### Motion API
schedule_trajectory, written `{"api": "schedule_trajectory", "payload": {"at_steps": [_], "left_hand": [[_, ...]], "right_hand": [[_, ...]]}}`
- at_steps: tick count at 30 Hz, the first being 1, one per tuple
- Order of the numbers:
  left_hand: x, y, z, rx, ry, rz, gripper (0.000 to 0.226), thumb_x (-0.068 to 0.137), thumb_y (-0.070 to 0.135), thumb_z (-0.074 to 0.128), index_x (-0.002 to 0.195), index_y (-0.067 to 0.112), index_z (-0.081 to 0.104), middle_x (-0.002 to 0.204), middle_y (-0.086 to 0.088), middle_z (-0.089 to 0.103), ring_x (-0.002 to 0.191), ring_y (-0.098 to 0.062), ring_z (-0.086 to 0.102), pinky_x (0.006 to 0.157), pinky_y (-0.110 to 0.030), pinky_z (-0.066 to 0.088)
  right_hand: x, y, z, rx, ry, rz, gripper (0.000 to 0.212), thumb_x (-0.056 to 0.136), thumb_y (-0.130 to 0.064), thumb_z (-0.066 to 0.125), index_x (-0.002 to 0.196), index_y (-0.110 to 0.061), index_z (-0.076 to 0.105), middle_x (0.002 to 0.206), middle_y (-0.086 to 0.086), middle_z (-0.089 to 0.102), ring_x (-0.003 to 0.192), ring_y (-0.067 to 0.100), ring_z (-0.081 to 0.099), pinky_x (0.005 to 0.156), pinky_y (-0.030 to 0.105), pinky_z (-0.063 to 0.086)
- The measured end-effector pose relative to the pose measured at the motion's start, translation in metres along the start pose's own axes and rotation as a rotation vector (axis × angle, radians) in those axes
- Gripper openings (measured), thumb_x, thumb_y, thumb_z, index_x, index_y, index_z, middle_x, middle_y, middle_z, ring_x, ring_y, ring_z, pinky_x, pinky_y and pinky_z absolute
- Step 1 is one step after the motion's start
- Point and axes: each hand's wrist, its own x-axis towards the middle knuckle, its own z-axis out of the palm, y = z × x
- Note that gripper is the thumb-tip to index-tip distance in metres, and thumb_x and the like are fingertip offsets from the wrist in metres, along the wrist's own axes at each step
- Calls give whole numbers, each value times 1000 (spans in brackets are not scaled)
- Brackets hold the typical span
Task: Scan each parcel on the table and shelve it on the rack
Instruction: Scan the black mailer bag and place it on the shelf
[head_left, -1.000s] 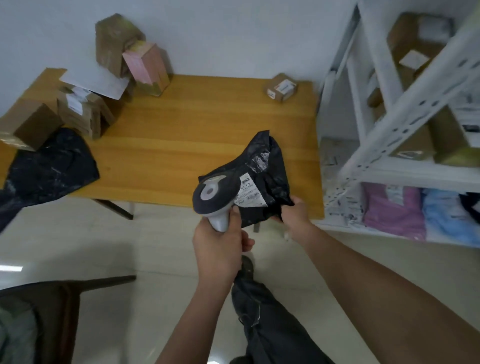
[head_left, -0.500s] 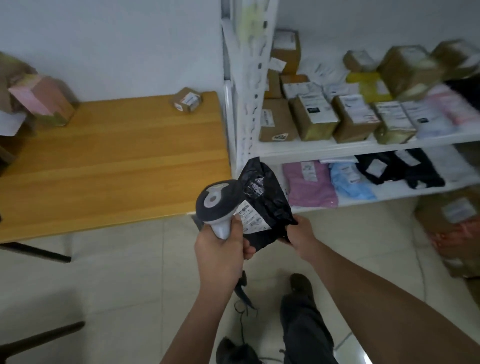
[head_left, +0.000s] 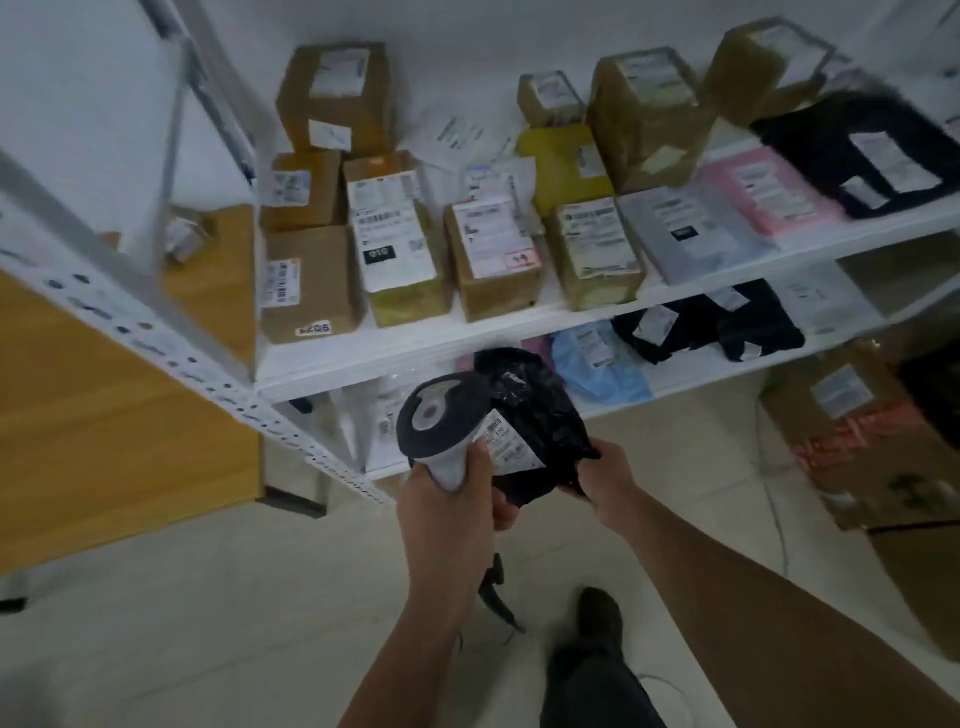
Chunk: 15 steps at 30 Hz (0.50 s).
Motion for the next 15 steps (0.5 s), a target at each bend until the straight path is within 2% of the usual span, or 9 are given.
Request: {"api": "schedule_trajectory", "payload": {"at_steps": [2,4,6,9,11,15], "left_hand": [[7,-10,52,27,-24,-43,30,95,23,63,79,-3,62,49,-9,62,48,-29,65,54,-44,60],[11,-18,94,45,-30,-76,33,95,25,62,79,-4,63,52,-11,64,48,-27,66,49,-34,57],[15,-27,128,44,-30,-101,35,95,25,62,79,-6,64,55,-13,66,46,-24,65,49,-31,56],[20,-38,165,40,-25,-154,33,96,23,62,82,-6,64,54,-11,65,46,-23,64,53,-36,59],[27,-44,183,52,-28,-180,30,95,23,62,86,-5,66,57,-14,65,48,-25,64,49,-31,56],[43,-54,210,63,-58,-176,26,95,21,62,88,-3,68,55,-12,63,48,-25,64,47,-26,53]], "right_hand": [[26,-8,-43,6,26,24,33,92,17,39,98,-4,64,84,10,63,71,22,63,50,24,56],[50,-15,-82,7,65,38,34,92,17,39,102,-5,64,88,12,63,73,23,63,52,25,57],[73,-20,-115,17,118,54,33,93,16,41,106,-4,64,94,14,62,74,24,62,56,28,57],[102,-22,-150,58,176,76,31,93,15,43,103,-6,63,94,14,63,76,25,63,56,28,56],[119,-22,-165,94,200,85,29,93,15,44,102,-6,63,91,13,63,77,26,63,57,29,56],[149,-19,-181,135,241,97,26,92,13,47,101,-2,65,92,15,64,76,26,64,48,23,56]]}}
